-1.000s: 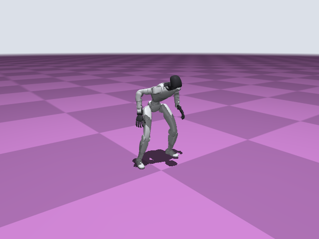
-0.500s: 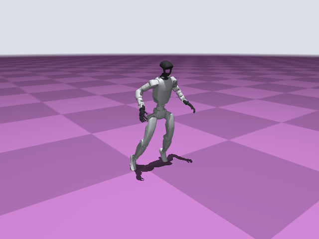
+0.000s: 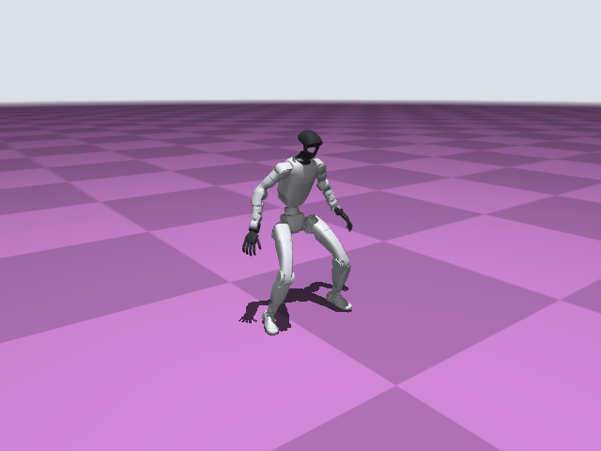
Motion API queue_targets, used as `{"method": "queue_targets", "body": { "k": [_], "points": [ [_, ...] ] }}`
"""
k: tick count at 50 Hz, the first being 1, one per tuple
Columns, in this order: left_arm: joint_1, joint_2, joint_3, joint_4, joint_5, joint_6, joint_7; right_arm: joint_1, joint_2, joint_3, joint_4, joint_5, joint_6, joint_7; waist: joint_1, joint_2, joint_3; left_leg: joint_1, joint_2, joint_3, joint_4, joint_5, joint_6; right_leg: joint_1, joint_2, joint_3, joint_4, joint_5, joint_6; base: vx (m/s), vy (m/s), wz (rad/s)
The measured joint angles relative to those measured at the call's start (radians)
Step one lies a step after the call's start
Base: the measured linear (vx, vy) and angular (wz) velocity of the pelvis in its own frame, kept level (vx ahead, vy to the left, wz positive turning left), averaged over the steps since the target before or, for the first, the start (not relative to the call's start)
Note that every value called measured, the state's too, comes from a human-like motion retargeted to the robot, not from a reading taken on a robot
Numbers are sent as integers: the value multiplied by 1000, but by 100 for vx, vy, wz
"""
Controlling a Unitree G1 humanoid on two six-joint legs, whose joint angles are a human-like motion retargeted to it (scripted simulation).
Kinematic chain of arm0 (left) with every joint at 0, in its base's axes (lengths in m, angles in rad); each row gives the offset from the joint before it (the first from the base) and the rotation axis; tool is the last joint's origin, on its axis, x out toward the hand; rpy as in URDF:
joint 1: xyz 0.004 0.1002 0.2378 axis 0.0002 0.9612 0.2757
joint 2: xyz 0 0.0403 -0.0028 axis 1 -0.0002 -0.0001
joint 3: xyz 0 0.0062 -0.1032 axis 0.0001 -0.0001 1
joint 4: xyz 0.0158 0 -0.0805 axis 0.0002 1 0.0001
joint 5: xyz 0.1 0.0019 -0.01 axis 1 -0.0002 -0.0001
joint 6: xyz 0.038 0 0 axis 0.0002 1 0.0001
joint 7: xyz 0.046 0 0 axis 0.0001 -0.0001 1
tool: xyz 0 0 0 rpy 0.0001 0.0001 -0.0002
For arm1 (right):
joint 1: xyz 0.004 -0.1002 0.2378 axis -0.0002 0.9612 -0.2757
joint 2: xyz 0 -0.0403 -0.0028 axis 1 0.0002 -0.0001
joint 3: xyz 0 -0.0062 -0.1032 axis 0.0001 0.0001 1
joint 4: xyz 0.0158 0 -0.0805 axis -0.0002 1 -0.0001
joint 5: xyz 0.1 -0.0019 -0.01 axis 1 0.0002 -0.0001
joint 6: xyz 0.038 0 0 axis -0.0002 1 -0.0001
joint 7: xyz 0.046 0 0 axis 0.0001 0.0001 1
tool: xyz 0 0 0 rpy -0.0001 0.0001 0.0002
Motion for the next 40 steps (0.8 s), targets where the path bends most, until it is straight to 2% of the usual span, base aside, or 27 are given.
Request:
{"method": "queue_targets", "body": {
  "k": [2, 5, 8, 13, 16, 18, 21, 25, 28, 30, 33, 37, 40],
  "points": [
    [-55, -56, -15, 47, 31, 8, 55, -66, -5, 32, -21, -41, -1, -76, -33, 1, 0, -32, 1, -2, 91, -47, 17, -22, -16, 1, 78, -58, -73, 45, 12, 14],
    [-81, -57, -78, -60, 57, -5, 119, -106, -45, 57, -151, -28, -37, -91, -54, 0, -7, -2, 6, 13, 99, -91, 25, 13, -25, 0, 68, -101, -68, 34, 9, -11],
    [-97, -6, -121, -174, 91, -6, 140, -115, -85, 71, -214, -22, -38, -60, -38, 3, -49, 97, 11, 44, -40, -80, 35, 118, -10, -20, -95, -95, -75, 25, 5, -25],
    [-108, -11, -117, -237, -75, -47, 7, -88, -76, 60, -184, -9, -12, -21, -18, 0, -128, 383, -21, 112, -517, 58, -7, 389, -29, -130, -534, 88, 39, 25, 1, 3],
    [-99, -21, -138, -245, -130, -74, -19, -52, -81, 67, -147, 9, -20, 30, -2, 1, -214, 533, -33, 140, -846, 173, -37, 529, -14, -198, -819, 187, 85, 24, -4, 9],
    [-82, -24, -140, -262, -137, -97, -28, -22, -82, 60, -117, 32, -44, 80, 8, 6, -283, 586, -28, 155, -990, 210, -59, 579, 2, -234, -939, 203, 116, 23, -2, 13],
    [-72, -41, -126, -278, -177, -128, -37, -13, -69, 35, -34, 110, -85, 140, 15, 10, -362, 625, -17, 182, -1096, 193, -68, 627, 13, -283, -1045, 194, 145, 20, -2, 11],
    [-147, -118, -117, -138, -218, -132, -19, -82, -39, 21, 131, 116, -75, 100, 4, 20, -393, 663, -17, 174, -1159, 207, -68, 666, 26, -282, -1086, 153, 148, 13, 0, 13],
    [-228, -192, -115, 89, -127, -82, 3, -100, 0, 16, 200, 43, -23, -12, -10, 22, -406, 673, -24, 161, -1143, 195, -62, 679, 27, -255, -1058, 112, 143, 12, 1, 21],
    [-260, -234, -112, 225, -29, -41, 5, -85, 22, 12, 195, 25, -11, -33, -19, 22, -422, 677, -27, 158, -1121, 169, -59, 691, 25, -251, -1047, 96, 146, 14, -2, 13],
    [-255, -275, -100, 338, 73, -16, -8, -52, 37, 21, 145, 13, -37, 41, -31, 26, -447, 689, -21, 154, -1106, 159, -67, 710, 30, -249, -1049, 99, 148, 14, -5, -3],
    [-201, -312, -53, 374, 118, -27, -26, -27, 49, 38, 112, -60, -50, 137, -44, 29, -467, 708, -23, 148, -1093, 177, -67, 719, 35, -217, -1035, 99, 146, 13, -4, -17],
    [-149, -330, -21, 353, 141, -33, -47, -9, 70, 27, 120, -90, -42, 158, -42, 30, -473, 717, -23, 156, -1075, 172, -56, 724, 35, -199, -1037, 156, 145, 12, -6, -18]
  ]
}}
